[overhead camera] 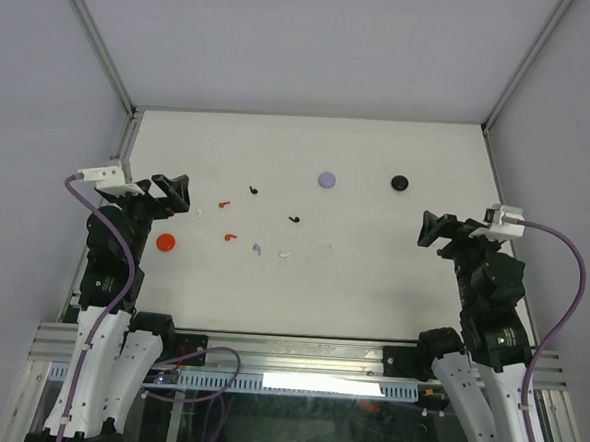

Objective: Insert the wireless bluetooth earbuds into the charging case
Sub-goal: Pick up the charging case at the center of the board.

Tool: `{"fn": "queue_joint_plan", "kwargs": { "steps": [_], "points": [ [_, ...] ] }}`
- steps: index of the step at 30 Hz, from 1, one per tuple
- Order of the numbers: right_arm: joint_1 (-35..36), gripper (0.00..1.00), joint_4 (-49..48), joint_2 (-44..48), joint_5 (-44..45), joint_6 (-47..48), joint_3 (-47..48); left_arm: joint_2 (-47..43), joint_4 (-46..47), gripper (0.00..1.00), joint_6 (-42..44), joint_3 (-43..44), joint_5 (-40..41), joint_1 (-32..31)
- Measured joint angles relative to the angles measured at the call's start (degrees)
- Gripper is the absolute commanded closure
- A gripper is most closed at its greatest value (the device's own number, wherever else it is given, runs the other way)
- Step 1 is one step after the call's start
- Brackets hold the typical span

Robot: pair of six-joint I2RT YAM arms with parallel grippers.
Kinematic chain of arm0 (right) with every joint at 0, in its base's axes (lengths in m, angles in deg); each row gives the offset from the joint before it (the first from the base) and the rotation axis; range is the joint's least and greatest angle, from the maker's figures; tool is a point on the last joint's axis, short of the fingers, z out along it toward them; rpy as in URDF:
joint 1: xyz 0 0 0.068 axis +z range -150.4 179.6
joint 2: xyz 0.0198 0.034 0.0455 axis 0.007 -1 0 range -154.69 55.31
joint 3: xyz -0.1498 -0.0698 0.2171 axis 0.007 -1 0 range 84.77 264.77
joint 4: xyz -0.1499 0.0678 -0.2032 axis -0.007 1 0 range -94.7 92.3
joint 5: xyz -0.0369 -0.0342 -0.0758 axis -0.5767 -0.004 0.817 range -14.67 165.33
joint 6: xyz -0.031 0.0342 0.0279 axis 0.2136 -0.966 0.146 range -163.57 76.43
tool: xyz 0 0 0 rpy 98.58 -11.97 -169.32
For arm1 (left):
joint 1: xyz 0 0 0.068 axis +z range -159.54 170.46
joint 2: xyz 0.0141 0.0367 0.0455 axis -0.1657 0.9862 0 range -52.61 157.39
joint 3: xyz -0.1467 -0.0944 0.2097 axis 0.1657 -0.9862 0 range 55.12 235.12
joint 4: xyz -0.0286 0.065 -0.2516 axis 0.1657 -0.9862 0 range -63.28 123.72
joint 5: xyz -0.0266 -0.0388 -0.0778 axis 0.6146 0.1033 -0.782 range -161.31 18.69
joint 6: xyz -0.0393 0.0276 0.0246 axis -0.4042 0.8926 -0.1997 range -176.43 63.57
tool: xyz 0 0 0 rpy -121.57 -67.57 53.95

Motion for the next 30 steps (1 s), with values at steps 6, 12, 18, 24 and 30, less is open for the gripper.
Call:
{"fn": "queue_joint_plan", "kwargs": {
  "steps": [6, 12, 18, 24, 30],
  "points": [
    [0.0, 0.01, 0.0, 0.59, -0.07, 0.0, 0.0, -0.13, -0.07, 0.01, -1.18, 0.0, 1.62, 0.0],
    [-0.02, 0.01, -0.07, 2.36, -0.28, 0.02, 0.0, 0.46, -2.8, 0.01, -3.28, 0.98, 3.45, 0.0],
    [-0.04, 0.01, -0.2, 2.89, -3.23, 0.02, 0.0, 3.76, -8.57, 0.01, -8.92, 3.19, 7.72, 0.0],
    [-0.04, 0.01, -0.5, 2.86, -6.08, 0.02, -0.02, 7.91, -16.85, 0.01, -15.61, 4.02, 11.87, 0.0],
    [-0.04, 0.01, -0.85, 2.86, -8.66, 0.22, -0.98, 16.57, -24.57, 0.01, -21.97, 4.09, 15.3, 0.0]
  ]
}}
